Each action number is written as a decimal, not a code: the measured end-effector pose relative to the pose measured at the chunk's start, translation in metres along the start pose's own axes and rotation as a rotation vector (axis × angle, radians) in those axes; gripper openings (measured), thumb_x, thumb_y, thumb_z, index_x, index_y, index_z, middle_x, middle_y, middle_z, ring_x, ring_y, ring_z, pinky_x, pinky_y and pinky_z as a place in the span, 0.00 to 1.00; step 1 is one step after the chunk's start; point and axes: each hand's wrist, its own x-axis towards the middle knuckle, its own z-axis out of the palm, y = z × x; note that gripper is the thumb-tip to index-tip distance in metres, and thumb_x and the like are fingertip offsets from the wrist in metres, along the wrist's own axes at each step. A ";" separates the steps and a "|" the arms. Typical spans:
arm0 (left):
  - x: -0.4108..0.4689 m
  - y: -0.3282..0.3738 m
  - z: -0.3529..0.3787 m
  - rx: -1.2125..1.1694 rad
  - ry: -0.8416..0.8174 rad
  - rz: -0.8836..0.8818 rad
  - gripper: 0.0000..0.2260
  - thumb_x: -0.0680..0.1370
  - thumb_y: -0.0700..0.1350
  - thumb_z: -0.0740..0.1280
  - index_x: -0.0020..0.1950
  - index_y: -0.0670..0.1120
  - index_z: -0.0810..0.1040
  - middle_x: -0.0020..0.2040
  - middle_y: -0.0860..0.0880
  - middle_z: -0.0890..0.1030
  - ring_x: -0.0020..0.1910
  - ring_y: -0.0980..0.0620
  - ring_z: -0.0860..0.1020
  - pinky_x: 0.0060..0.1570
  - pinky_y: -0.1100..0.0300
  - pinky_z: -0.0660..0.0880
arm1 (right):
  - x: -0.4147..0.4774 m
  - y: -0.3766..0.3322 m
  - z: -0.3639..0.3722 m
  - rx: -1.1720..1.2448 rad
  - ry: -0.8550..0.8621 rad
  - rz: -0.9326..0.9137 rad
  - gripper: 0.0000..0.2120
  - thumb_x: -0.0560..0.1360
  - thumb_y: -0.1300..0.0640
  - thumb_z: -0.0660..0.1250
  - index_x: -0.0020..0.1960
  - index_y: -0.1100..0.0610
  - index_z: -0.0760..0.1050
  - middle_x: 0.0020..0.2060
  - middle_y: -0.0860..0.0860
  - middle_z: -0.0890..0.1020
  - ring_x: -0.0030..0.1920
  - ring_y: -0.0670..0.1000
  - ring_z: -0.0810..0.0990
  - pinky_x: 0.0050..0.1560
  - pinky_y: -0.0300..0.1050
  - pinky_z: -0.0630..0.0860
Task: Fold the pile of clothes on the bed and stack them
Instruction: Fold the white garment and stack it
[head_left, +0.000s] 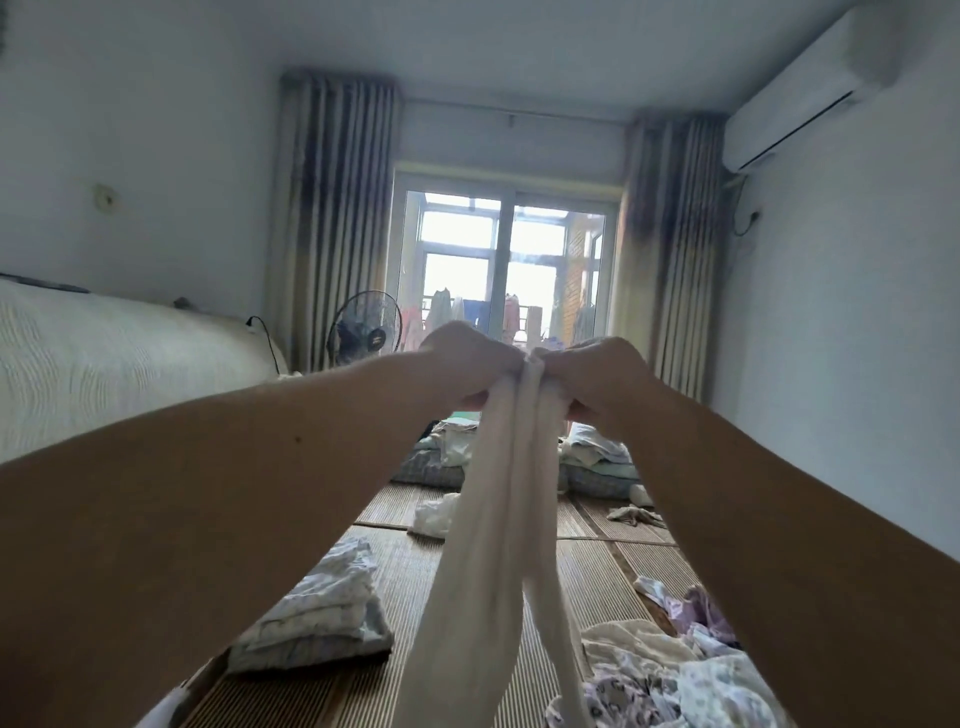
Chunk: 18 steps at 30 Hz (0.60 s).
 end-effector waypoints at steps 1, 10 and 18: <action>0.000 -0.001 0.000 -0.029 -0.019 -0.011 0.09 0.73 0.41 0.73 0.47 0.37 0.78 0.44 0.41 0.81 0.42 0.47 0.82 0.44 0.57 0.81 | 0.001 0.000 -0.003 -0.060 0.008 -0.035 0.09 0.68 0.60 0.76 0.36 0.62 0.78 0.37 0.60 0.81 0.39 0.58 0.81 0.51 0.60 0.80; -0.002 -0.004 -0.045 0.249 -0.187 0.298 0.06 0.77 0.41 0.66 0.45 0.51 0.80 0.47 0.49 0.80 0.49 0.48 0.79 0.51 0.50 0.78 | -0.004 -0.004 -0.061 -0.122 -0.375 -0.326 0.13 0.73 0.67 0.67 0.40 0.50 0.81 0.33 0.47 0.81 0.32 0.47 0.79 0.29 0.40 0.73; -0.012 0.014 -0.037 0.382 -0.310 0.522 0.13 0.76 0.38 0.68 0.41 0.57 0.81 0.38 0.63 0.81 0.36 0.68 0.77 0.36 0.73 0.73 | -0.018 -0.003 -0.045 0.114 -0.668 -0.331 0.11 0.64 0.66 0.73 0.41 0.52 0.82 0.37 0.50 0.83 0.39 0.47 0.82 0.39 0.40 0.79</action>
